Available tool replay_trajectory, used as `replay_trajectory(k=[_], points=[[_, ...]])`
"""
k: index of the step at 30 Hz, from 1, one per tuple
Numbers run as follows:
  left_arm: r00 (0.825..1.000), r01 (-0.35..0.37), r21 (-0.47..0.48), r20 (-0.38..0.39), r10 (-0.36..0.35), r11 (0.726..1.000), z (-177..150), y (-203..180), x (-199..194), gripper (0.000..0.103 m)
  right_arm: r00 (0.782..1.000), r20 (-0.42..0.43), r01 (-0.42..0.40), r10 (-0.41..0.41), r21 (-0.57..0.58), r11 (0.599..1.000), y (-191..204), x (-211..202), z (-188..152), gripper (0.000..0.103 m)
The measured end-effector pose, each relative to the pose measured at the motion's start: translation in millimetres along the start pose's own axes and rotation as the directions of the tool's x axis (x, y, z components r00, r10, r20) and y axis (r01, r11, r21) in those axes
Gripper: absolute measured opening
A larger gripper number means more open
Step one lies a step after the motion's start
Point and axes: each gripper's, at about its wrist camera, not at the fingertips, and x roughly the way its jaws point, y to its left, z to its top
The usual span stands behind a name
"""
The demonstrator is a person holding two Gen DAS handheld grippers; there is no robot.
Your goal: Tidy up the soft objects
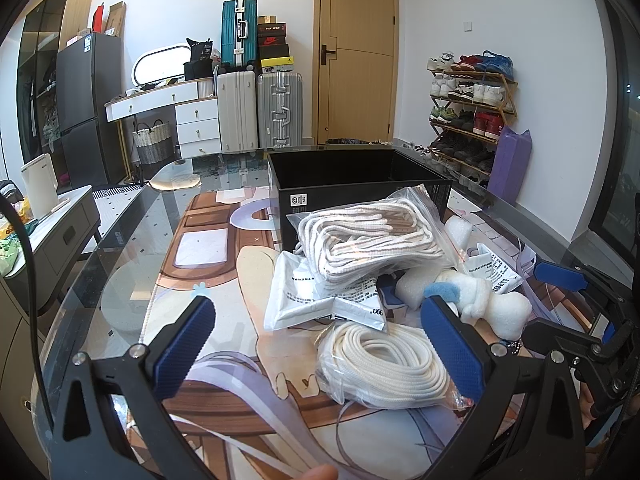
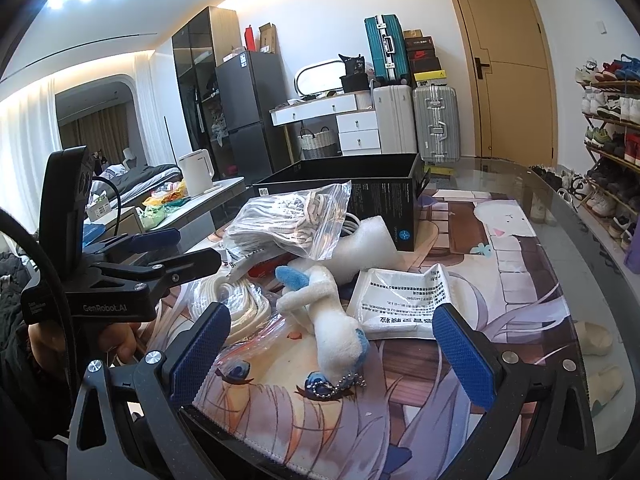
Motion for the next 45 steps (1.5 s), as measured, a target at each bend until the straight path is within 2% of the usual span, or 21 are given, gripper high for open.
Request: replay_trajectory(k=[19, 31, 40, 45], points=[[1.000, 0.003, 0.011, 0.003, -0.003, 1.000, -1, -1, 0, 0.103, 1.000, -0.012, -0.013, 0.013, -0.003, 1.000, 2, 2, 0, 0.103], [1.000, -0.017, 0.065, 0.009, 0.017, 0.998, 3, -9, -11, 0.103, 0.999, -0.042, -0.036, 0.035, -0.015, 0.999, 2, 6, 6, 0.103], [0.994, 0.103, 0.039, -0.045, -0.101, 0.994, -3, -8, -7, 0.103, 0.995, -0.080, -0.060, 0.057, -0.027, 0.998, 3, 17, 5, 0.102], [0.987, 0.141, 0.055, -0.086, -0.136, 0.989, -7, -13, 0, 0.103, 0.990, -0.111, -0.091, 0.086, -0.044, 0.995, 6, 28, 5, 0.093]])
